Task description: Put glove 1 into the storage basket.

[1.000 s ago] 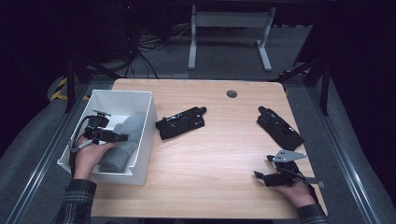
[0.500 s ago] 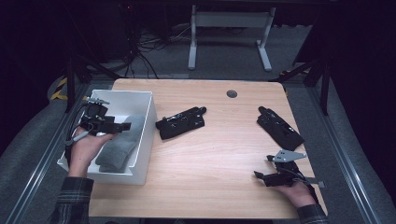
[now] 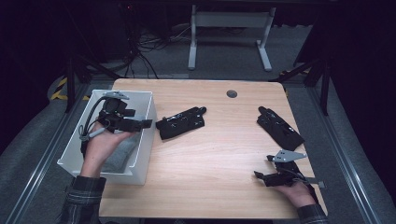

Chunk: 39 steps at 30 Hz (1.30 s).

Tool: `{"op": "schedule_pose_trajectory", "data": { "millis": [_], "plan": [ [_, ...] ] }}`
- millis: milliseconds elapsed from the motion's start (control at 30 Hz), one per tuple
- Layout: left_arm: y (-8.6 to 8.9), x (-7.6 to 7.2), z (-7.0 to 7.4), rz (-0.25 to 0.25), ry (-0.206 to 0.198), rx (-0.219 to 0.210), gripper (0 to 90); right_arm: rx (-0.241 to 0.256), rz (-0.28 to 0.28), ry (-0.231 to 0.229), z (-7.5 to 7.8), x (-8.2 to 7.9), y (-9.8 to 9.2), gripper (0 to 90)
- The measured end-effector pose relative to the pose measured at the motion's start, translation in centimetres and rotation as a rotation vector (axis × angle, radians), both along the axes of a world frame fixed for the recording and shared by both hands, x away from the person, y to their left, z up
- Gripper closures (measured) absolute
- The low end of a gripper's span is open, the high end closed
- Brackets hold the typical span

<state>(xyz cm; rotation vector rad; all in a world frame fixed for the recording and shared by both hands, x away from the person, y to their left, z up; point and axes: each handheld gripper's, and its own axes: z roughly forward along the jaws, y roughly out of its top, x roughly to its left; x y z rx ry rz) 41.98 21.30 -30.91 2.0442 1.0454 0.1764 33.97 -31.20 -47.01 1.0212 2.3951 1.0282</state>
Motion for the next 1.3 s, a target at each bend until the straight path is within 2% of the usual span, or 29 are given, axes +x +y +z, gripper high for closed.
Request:
{"op": "schedule_pose_trajectory", "data": {
  "millis": [300,400,667,733,900,1033,1067,1167,1267,1300],
  "plan": [
    [-4.3,-0.7,0.2,-0.084,-0.025,0.003,12.2,0.0,0.0,0.0,0.0,0.0,0.0,14.3],
    [-5.2,-0.8,0.0,-0.105,-0.03,0.007,11.4,0.0,0.0,0.0,0.0,0.0,0.0,14.3],
    [-8.6,-1.4,-1.1,-0.173,-0.036,0.007,10.7,0.0,-0.002,0.0,0.0,0.0,0.0,14.3],
    [-9.3,-1.5,-1.4,-0.182,-0.045,0.019,10.7,0.001,-0.004,0.001,0.0,0.0,0.1,14.4],
    [-11.3,-2.1,-2.6,-0.222,-0.033,0.025,10.7,0.0,-0.005,0.0,0.0,-0.1,0.1,14.3],
    [-12.2,-2.3,-3.5,-0.23,-0.027,0.037,10.7,-0.003,0.0,0.0,0.0,0.0,0.1,12.7],
    [-12.8,-2.6,-4.4,-0.241,-0.021,0.044,10.7,-0.003,0.002,0.002,0.0,0.0,0.1,12.4],
    [-13.7,-3.1,-5.8,-0.262,-0.014,0.062,10.7,-0.003,0.002,0.004,0.0,0.0,0.2,11.3],
    [-14.3,-3.6,-7.2,-0.262,-0.031,0.086,10.7,-0.004,0.002,0.005,0.0,0.0,0.2,10.9],
    [-14.3,-3.6,-7.2,-0.262,-0.031,0.086,10.7,-0.005,0.002,0.005,0.0,0.0,0.2,10.9]
  ]
}}
